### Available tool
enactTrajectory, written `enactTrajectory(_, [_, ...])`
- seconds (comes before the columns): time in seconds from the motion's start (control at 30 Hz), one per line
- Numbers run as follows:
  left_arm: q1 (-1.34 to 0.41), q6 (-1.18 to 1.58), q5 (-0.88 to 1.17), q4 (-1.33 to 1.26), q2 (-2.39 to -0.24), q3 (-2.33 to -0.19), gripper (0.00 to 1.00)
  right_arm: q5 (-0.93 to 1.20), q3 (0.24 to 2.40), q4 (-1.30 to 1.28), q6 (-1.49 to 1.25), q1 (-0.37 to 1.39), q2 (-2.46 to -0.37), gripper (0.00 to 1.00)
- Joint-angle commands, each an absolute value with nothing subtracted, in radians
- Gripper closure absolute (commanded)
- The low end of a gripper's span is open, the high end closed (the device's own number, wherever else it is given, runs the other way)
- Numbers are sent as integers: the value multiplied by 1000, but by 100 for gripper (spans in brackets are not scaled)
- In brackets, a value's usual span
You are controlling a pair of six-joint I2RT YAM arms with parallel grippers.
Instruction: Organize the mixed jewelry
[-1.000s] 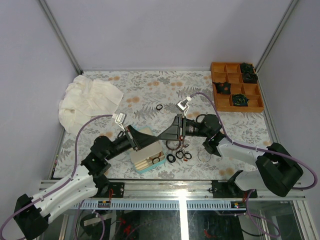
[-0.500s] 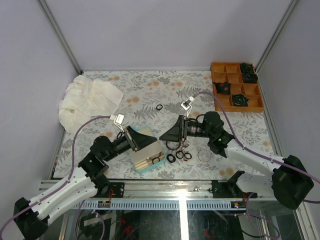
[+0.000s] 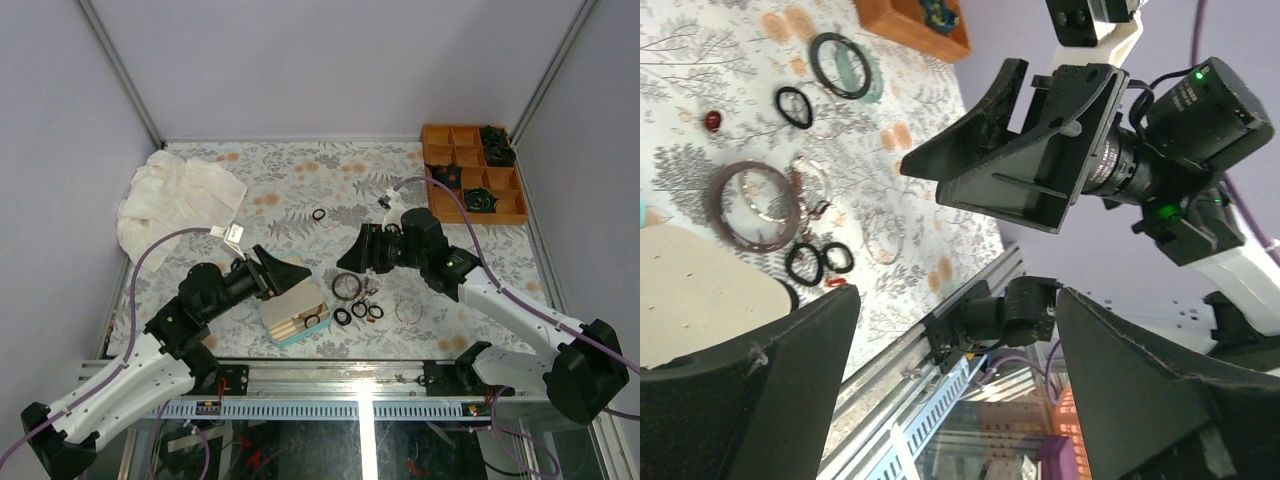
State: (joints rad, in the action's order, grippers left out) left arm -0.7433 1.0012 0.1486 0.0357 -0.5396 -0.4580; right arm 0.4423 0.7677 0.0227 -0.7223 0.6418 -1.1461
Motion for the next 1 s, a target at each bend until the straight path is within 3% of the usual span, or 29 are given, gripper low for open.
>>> enactTrajectory(0.0, [-736,926,135,146,-575,-544,20,239,814,-197,-617,635,-1114,31])
enactTrajectory(0.4, [-736,857,197,274,-710,-595,20,83,699,-361,-655,632,-999,37])
enactTrajectory(0.83, [-737,852,151,278,-707,-575,20,83,570,-349,-689,631,-984,60])
enactTrajectory(0.97, [-736,841,147,268,-732,-580,20,82,541,-381,-695,632,-982,62])
